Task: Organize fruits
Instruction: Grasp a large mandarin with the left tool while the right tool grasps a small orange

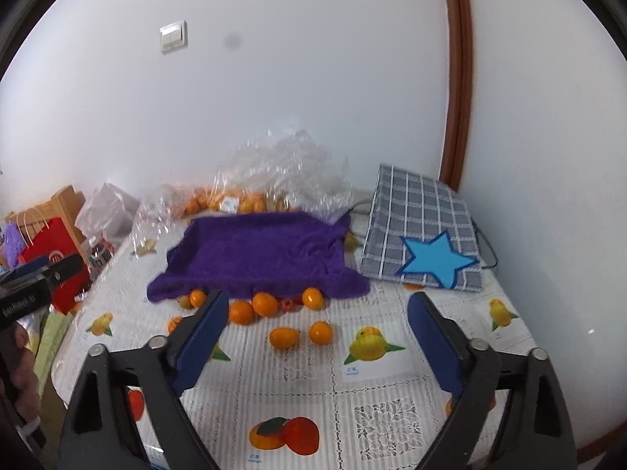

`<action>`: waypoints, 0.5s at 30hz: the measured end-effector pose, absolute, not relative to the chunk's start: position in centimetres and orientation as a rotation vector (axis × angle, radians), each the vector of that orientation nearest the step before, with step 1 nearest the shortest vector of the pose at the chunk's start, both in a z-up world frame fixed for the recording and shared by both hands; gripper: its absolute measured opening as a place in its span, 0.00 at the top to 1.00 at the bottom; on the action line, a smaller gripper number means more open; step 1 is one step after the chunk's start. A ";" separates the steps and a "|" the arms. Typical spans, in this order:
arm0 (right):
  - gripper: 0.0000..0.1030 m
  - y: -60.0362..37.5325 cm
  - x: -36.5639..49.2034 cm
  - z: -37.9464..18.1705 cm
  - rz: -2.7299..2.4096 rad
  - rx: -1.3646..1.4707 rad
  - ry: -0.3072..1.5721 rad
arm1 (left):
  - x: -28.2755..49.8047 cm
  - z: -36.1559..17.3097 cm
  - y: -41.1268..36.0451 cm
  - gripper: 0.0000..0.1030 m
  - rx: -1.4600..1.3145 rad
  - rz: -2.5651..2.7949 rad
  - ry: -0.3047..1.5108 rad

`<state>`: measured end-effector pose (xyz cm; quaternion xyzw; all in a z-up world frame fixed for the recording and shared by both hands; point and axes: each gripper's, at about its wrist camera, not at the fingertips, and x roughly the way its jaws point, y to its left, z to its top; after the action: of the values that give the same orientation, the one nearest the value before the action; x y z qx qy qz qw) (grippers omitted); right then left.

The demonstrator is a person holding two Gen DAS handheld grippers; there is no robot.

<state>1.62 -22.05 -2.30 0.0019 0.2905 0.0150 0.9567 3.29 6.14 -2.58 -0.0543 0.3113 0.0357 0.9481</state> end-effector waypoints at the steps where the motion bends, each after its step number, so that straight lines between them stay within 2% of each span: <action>1: 0.26 -22.2 2.0 -2.9 0.037 -0.001 0.604 | 3.6 -3.2 6.4 0.18 -0.115 0.073 0.645; 4: 0.37 -22.4 3.5 -5.5 0.035 -0.026 0.656 | 4.5 -4.6 7.1 0.18 -0.125 0.063 0.673; 6: 0.48 -22.5 4.5 -7.4 0.046 -0.032 0.692 | 5.4 -5.8 7.5 0.19 -0.130 0.057 0.698; 7: 0.51 -22.6 4.9 -8.4 0.058 -0.032 0.710 | 5.7 -6.3 7.5 0.23 -0.127 0.058 0.706; 9: 0.64 -22.7 6.1 -10.4 0.070 -0.039 0.756 | 6.4 -7.4 7.7 0.25 -0.116 0.069 0.731; 15: 0.66 -23.1 9.7 -15.6 0.104 -0.039 0.844 | 8.9 -11.6 8.6 0.25 -0.126 0.072 0.831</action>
<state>9.70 -23.06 -15.60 -0.0188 0.4093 0.0506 0.9108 8.90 8.58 -11.60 -0.0609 0.4032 0.0350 0.9124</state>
